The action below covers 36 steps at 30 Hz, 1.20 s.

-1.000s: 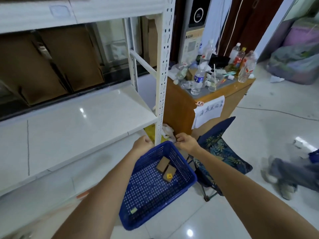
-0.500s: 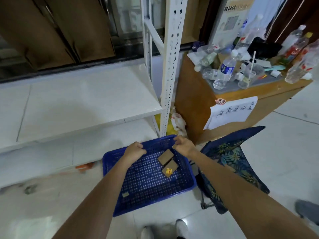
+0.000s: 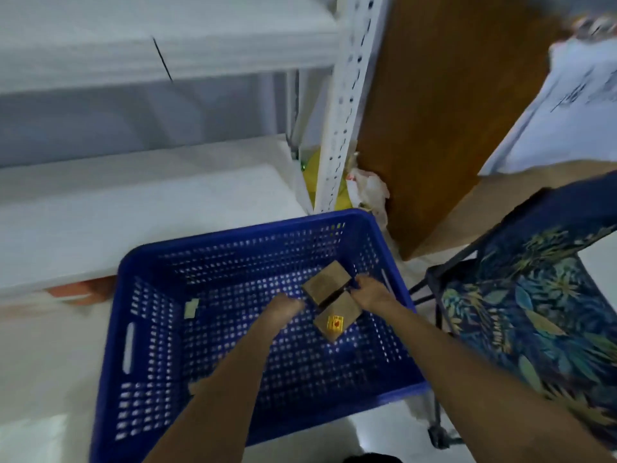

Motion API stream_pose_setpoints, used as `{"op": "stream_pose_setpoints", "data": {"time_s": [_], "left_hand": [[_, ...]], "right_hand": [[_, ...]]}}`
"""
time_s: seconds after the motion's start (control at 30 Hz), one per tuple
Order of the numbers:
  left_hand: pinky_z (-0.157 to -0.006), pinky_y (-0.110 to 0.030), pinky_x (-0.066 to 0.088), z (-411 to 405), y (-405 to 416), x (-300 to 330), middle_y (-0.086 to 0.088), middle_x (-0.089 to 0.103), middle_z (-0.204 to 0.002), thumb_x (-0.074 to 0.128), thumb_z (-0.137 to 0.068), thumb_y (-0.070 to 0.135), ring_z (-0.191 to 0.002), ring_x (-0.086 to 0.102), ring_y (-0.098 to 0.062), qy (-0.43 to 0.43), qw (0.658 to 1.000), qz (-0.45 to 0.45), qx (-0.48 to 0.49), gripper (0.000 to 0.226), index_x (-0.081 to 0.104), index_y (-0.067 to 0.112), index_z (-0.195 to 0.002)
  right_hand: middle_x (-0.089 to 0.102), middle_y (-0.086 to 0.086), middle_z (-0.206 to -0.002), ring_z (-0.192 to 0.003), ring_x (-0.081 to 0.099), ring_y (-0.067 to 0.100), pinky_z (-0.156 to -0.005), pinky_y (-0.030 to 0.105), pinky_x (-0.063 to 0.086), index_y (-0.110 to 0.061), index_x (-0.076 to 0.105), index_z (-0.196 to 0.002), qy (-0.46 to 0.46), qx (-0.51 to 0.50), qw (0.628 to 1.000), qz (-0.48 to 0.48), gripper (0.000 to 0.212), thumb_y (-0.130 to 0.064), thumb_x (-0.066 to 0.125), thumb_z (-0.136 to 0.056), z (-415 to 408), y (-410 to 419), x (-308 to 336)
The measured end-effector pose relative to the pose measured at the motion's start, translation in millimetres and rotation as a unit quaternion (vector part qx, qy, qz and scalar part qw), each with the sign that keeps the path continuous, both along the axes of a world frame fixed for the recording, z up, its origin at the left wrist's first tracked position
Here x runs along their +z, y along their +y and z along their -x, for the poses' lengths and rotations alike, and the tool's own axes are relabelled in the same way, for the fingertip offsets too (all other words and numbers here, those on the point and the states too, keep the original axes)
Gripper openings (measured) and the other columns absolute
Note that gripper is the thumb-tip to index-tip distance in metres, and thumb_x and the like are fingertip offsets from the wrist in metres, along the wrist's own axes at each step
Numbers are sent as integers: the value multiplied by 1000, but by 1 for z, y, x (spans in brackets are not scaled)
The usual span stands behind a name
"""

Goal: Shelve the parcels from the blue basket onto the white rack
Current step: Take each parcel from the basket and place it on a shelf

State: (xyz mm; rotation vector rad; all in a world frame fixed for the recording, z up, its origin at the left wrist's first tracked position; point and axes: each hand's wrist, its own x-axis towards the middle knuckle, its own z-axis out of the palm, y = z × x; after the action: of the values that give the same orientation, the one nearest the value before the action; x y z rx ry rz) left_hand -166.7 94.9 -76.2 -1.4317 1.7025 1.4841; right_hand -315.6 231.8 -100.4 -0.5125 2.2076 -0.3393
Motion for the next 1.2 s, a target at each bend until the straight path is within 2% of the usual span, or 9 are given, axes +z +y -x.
{"op": "stream_pose_setpoints", "data": {"time_s": [0.17, 0.27, 0.4, 0.53, 0.67, 0.77, 0.93, 1.03, 1.2], "left_hand": [[-93, -34, 46, 24, 1, -111, -14, 46, -135, 47, -99, 28, -118, 52, -28, -26, 998, -46, -27, 51, 36, 3, -142], [-86, -32, 46, 35, 5, -162, -10, 48, -124, 46, -100, 24, -99, 54, -25, -28, 996, -61, -51, 50, 35, 1, -143], [-88, -31, 42, 42, 12, -208, -13, 49, -121, 48, -99, 21, -115, 48, -29, -35, 996, -74, -40, 49, 37, -2, -140], [-102, -37, 42, 52, 17, -227, -18, 30, -152, 47, -99, 17, -134, 41, -33, -27, 993, -117, 9, 55, 26, -1, -147], [-97, -30, 48, 53, 13, -214, -13, 52, -130, 45, -99, 8, -125, 51, -25, 12, 989, -114, 94, 37, 43, 1, -136], [-76, -26, 51, 41, 7, -179, -11, 54, -121, 50, -96, 5, -106, 55, -20, 19, 988, -96, 121, 28, 51, 5, -125], [-88, -29, 48, 17, 1, -55, -11, 58, -104, 57, -95, 14, -100, 58, -22, 38, 973, -119, 194, 26, 51, 6, -119], [-96, -43, 50, 11, -8, 44, -17, 52, -132, 60, -93, 23, -121, 53, -36, 70, 965, -143, 209, 38, 51, 5, -124], [-66, -41, 56, -5, -27, 235, -18, 60, -115, 63, -91, 22, -94, 61, -31, 120, 947, -143, 262, 21, 56, 7, -103]], "right_hand": [[49, 16, -141, -129, 47, 32, -105, 34, 37, -3, 46, -138, 31, 15, 998, -50, 41, -21, 46, -102, 19, -11, -102], [51, 15, -139, -123, 51, 30, -94, 33, 44, -5, 44, -140, 33, 19, 996, -75, 45, -29, 45, -101, 29, -18, -150], [46, 11, -146, -127, 49, 28, -97, 33, 43, -10, 40, -145, 18, 51, 991, -121, 50, -35, 41, -101, 34, -25, -193], [37, 14, -153, -130, 46, 29, -97, 33, 42, -9, 25, -152, 33, 62, 987, -146, 52, -23, 34, -104, 35, -24, -210], [48, 17, -139, -116, 54, 29, -89, 35, 46, -6, 38, -144, 29, 8, 993, -111, 47, -27, 40, -103, 33, -15, -193], [59, 13, -114, -87, 59, 23, -72, 35, 52, -7, 57, -117, 1, -44, 998, -53, 35, -33, 52, -95, 34, -9, -162], [58, 11, -122, -104, 59, 28, -93, 47, 53, -11, 55, -123, -44, -70, 997, 5, 43, -42, 55, -93, 22, -8, -36], [53, 12, -126, -106, 54, 27, -94, 44, 49, -10, 51, -127, -35, -67, 997, 30, 43, -41, 49, -97, 16, -17, 68], [48, 9, -123, -104, 50, 25, -81, 37, 48, -12, 46, -128, -60, -87, 991, 77, 50, -50, 47, -95, 10, -33, 258]]}}
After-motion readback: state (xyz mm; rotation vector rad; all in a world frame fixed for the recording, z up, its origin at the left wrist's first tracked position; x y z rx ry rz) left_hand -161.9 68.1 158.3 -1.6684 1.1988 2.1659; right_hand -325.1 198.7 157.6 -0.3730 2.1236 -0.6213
